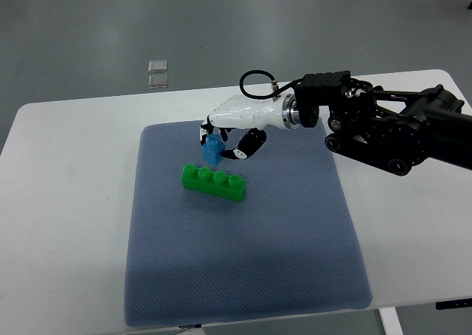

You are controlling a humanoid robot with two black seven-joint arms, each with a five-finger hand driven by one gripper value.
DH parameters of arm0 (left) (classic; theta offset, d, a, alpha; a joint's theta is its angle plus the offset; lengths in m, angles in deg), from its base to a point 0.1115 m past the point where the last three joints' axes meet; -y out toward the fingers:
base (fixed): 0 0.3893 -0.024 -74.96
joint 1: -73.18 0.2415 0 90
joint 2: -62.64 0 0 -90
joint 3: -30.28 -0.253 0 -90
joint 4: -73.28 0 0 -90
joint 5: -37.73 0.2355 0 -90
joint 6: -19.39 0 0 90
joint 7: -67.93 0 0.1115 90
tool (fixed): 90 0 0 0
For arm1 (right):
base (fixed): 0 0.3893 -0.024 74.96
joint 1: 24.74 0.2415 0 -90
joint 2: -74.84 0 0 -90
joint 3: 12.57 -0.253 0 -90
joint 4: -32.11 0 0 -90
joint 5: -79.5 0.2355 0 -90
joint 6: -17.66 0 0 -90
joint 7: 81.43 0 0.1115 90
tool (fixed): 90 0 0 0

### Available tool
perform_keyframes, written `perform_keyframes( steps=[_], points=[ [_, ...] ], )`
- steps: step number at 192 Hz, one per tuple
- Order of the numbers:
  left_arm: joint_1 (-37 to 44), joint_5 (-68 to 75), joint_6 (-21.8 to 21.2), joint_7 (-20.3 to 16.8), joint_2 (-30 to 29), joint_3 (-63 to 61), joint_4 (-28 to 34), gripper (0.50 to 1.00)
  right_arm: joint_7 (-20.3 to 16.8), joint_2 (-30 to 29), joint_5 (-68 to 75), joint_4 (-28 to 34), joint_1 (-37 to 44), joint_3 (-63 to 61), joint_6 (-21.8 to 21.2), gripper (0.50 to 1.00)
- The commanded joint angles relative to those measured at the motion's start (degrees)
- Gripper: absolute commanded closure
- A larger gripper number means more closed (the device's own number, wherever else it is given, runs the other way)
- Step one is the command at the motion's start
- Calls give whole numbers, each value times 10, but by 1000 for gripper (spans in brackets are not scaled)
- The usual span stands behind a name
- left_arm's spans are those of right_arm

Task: Stack blue block on green block with right hand
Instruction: 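Lift the blue block and carry it over the green block, then lower the blue block onto the green block's studs and press down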

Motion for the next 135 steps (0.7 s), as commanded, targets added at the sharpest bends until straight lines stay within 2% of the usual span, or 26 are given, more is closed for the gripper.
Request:
perform_keyframes(
  steps=[1,135],
  points=[
    [0,0,0,-1,0,0,0,500,1,-3,-4,-6,-14,0,5,973],
    [0,0,0,0,0,0,0,500,2,-12,-23,-4,-31,5,12,971]
  ],
)
